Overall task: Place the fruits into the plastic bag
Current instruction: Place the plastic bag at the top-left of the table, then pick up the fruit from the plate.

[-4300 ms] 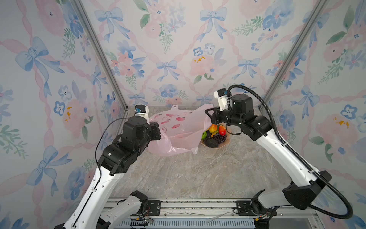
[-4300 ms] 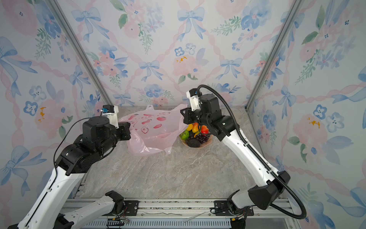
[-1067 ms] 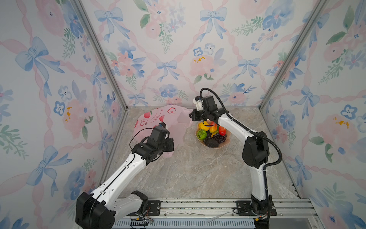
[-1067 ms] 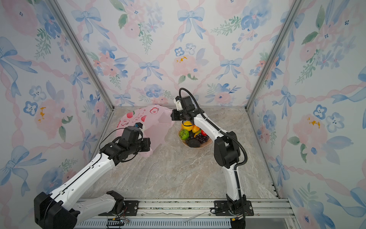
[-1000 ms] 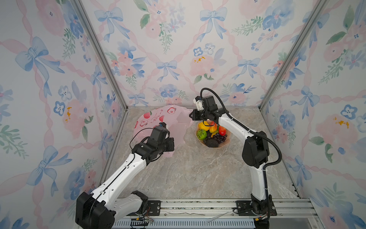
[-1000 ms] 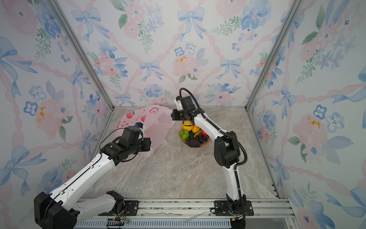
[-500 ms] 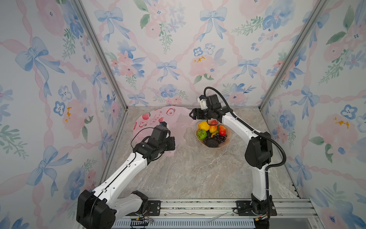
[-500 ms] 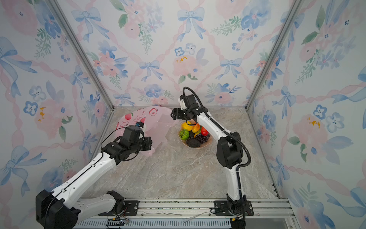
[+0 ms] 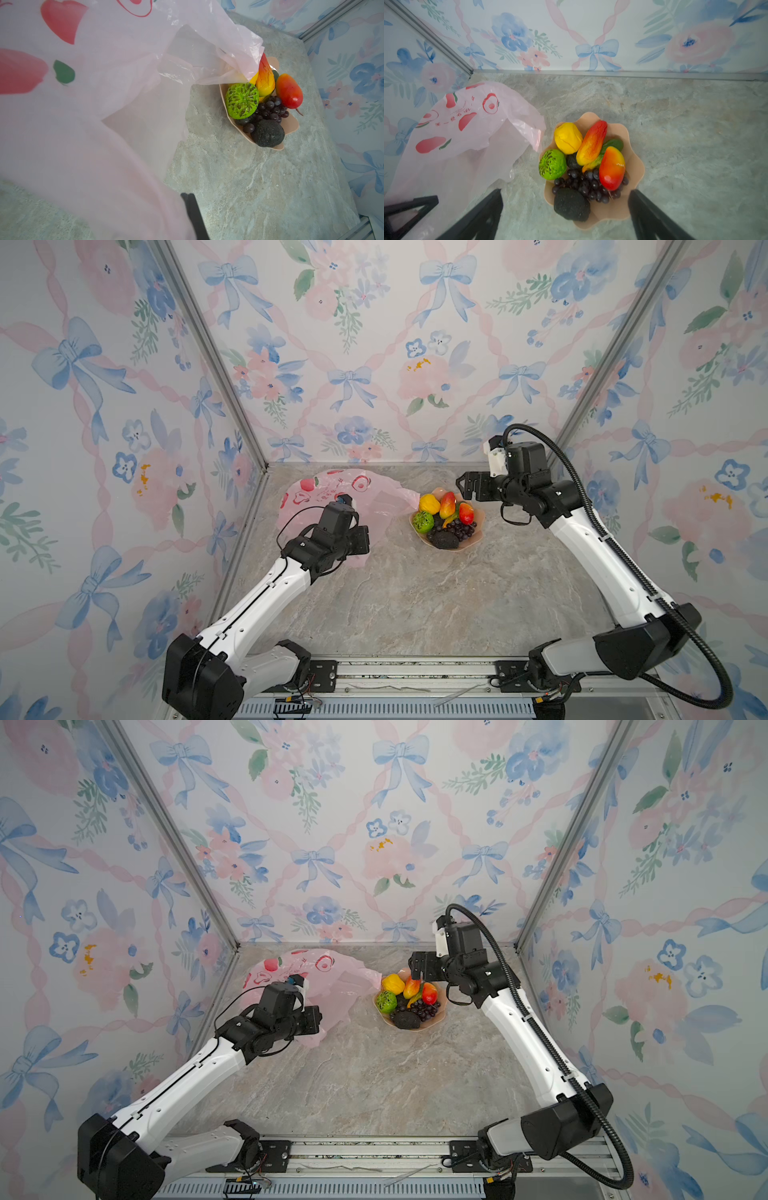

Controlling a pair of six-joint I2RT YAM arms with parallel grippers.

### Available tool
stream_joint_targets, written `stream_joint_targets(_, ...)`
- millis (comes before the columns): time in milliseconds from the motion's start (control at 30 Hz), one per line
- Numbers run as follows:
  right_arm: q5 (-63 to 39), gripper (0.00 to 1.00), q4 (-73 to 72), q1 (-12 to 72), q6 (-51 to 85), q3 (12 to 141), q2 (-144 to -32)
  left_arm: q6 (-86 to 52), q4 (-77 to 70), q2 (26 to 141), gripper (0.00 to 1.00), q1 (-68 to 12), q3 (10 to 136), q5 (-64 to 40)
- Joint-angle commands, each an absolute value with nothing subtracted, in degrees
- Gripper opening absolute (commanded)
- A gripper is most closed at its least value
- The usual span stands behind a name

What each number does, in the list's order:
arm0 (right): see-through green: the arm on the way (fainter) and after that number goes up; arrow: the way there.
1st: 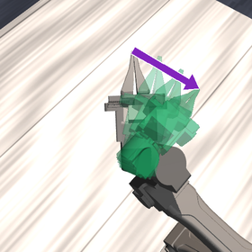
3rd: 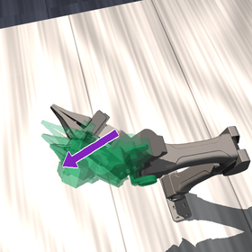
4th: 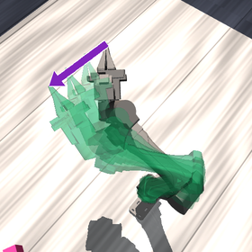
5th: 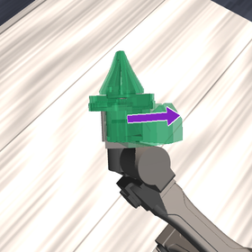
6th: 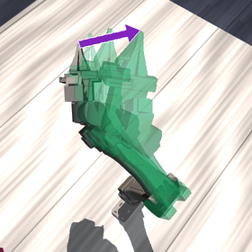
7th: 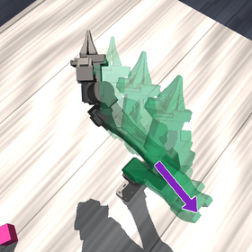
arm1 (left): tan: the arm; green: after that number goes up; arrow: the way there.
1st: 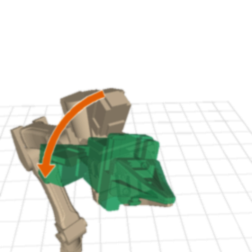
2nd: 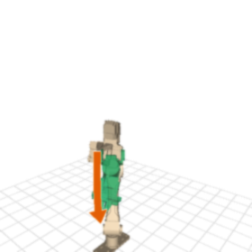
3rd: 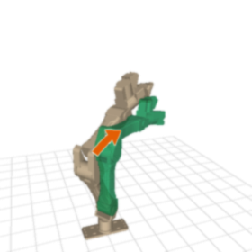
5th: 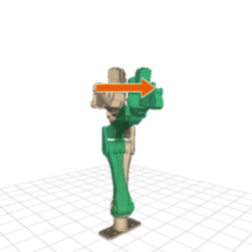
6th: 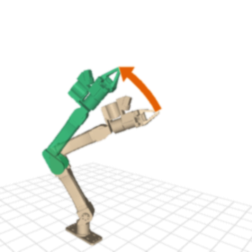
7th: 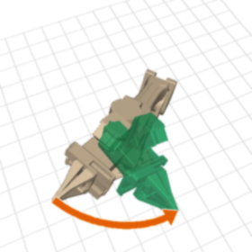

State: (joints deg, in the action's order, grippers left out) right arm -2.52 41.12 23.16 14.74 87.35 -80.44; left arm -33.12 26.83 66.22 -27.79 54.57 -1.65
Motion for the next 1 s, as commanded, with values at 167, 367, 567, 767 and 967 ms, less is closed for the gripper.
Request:
stream_joint_targets(167,-1.96,0.98,49.36,30.45,15.88,79.20,-83.58,-34.36,24.61,66.22,0.00,-28.31,54.84,-3.61)
stream_joint_targets(367,-2.80,0.98,46.82,33.61,14.95,84.97,-93.24,-34.55,24.27,67.58,0.00,-28.49,55.49,-4.03)
stream_joint_targets(567,-3.63,0.99,47.73,33.76,15.34,93.15,-103.98,-35.51,23.80,67.65,0.00,-28.79,55.72,-3.81)
stream_joint_targets(767,-1.96,0.97,48.34,33.57,17.25,96.12,-110.01,-35.38,23.37,69.37,0.00,-29.16,56.16,-4.12)
stream_joint_targets(967,-1.61,0.93,46.58,33.57,17.96,96.22,-112.69,-35.11,23.03,70.05,0.00,-29.53,55.73,-4.24)
